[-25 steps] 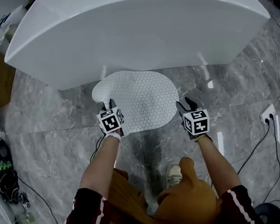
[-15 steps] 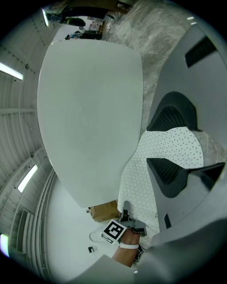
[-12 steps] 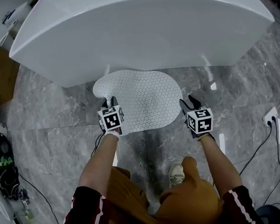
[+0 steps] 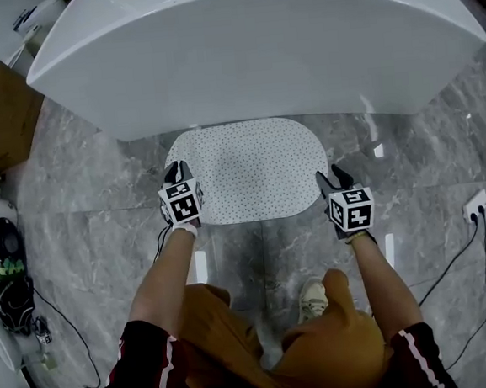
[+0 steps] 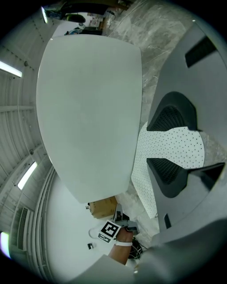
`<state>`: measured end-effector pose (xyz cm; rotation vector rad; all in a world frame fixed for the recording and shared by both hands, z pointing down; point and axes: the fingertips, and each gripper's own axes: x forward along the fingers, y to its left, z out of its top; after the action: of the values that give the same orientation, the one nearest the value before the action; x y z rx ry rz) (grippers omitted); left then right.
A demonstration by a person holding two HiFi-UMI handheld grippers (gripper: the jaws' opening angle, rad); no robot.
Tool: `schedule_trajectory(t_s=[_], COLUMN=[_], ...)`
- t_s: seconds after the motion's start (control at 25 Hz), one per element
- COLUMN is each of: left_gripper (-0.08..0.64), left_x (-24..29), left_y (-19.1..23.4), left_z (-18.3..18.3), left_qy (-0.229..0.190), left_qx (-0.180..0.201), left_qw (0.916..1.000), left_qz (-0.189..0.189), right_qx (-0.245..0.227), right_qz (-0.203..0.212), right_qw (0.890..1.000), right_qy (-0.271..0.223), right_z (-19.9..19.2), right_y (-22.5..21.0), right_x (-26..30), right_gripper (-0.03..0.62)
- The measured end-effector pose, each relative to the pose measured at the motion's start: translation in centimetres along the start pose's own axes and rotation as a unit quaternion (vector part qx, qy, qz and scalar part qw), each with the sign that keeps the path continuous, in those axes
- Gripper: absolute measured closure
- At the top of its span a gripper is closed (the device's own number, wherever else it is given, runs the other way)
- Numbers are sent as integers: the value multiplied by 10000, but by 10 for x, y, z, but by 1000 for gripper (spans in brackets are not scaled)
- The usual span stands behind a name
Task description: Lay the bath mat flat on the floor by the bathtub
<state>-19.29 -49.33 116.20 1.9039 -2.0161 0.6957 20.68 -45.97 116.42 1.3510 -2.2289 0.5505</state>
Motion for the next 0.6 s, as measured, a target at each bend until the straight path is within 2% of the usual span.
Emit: schedule_trajectory(t_s=[0.6], left_gripper=[500], left_x=[-24], left_y=[33], left_z=[-23], left_qy=[-28], left_qx=[-179], left_qw=[9998], left_qz=[32], right_qx=[-17], right_qz=[-83], right_qw=[9999], right_qy=[-148], right_z=[7], right_y=[19], right_x=[-9], right_gripper=[380])
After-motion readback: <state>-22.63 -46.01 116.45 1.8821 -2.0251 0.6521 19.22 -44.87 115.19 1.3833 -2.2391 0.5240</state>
